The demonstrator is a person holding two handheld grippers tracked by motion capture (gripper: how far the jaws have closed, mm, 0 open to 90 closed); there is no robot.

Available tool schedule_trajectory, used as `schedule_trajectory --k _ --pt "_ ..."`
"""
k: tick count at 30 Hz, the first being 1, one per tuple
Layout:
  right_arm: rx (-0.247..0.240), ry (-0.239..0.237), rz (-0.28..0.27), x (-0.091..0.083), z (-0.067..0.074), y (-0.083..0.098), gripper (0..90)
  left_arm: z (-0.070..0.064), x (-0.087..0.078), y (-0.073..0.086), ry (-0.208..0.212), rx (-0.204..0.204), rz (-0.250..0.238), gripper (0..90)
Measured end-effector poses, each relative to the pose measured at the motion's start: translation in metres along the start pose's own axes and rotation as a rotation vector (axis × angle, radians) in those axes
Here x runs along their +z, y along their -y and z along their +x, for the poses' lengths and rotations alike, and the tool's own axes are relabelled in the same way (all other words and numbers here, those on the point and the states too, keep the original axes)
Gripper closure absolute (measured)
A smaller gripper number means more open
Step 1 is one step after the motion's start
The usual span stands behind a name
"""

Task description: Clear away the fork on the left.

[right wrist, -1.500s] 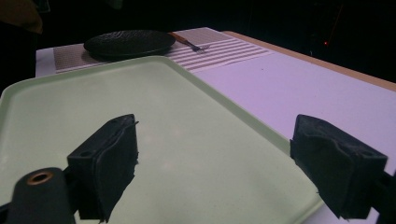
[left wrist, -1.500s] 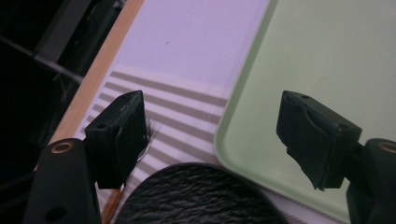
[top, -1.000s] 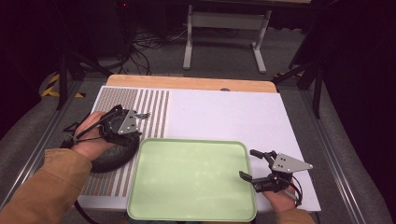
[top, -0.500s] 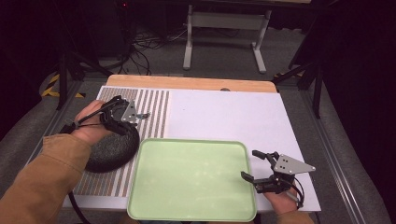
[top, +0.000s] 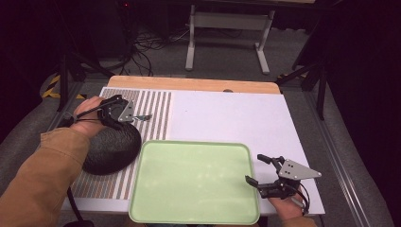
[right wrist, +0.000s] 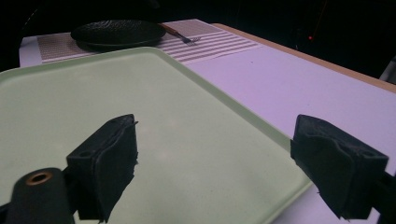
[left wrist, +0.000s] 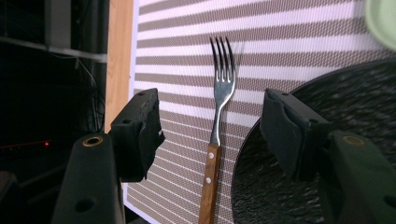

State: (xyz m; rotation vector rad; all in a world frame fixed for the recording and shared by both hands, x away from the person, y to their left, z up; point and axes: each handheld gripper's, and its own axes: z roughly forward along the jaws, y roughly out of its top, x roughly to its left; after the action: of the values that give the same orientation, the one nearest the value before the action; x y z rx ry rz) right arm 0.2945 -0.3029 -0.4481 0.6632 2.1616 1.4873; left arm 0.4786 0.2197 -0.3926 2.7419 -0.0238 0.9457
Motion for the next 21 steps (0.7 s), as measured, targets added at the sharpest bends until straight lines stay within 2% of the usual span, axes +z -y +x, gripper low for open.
schedule_trajectory --k 1,2,4,6,10,18,20,21 --pt "-0.001 0.002 0.001 -0.001 0.000 0.000 15.0 0.001 0.002 0.001 0.005 0.005 0.009 38.7" --pt "-0.002 0.005 0.003 -0.001 0.001 0.000 15.0 0.003 0.006 0.005 0.007 -0.011 0.015 39.1" --pt "0.002 0.008 0.000 -0.003 0.001 0.000 15.0 0.005 0.010 0.009 0.009 -0.018 0.015 40.4" --pt "0.002 0.011 0.004 -0.004 0.002 0.001 15.0 0.006 0.012 0.011 0.010 -0.017 0.010 42.1" --pt "0.005 0.022 0.010 -0.006 0.003 0.002 15.0 0.008 0.021 0.017 0.010 -0.007 0.038 43.3" --pt "0.009 0.023 0.014 -0.008 0.001 0.004 15.0 0.013 0.031 0.027 0.019 -0.052 0.047 44.3" --pt "0.009 0.022 0.014 -0.007 0.001 0.004 15.0 0.013 0.034 0.027 0.024 -0.058 0.062 44.0" --pt "0.008 0.018 0.012 -0.007 0.001 0.004 15.0 0.014 0.038 0.027 0.031 -0.048 0.094 43.6"
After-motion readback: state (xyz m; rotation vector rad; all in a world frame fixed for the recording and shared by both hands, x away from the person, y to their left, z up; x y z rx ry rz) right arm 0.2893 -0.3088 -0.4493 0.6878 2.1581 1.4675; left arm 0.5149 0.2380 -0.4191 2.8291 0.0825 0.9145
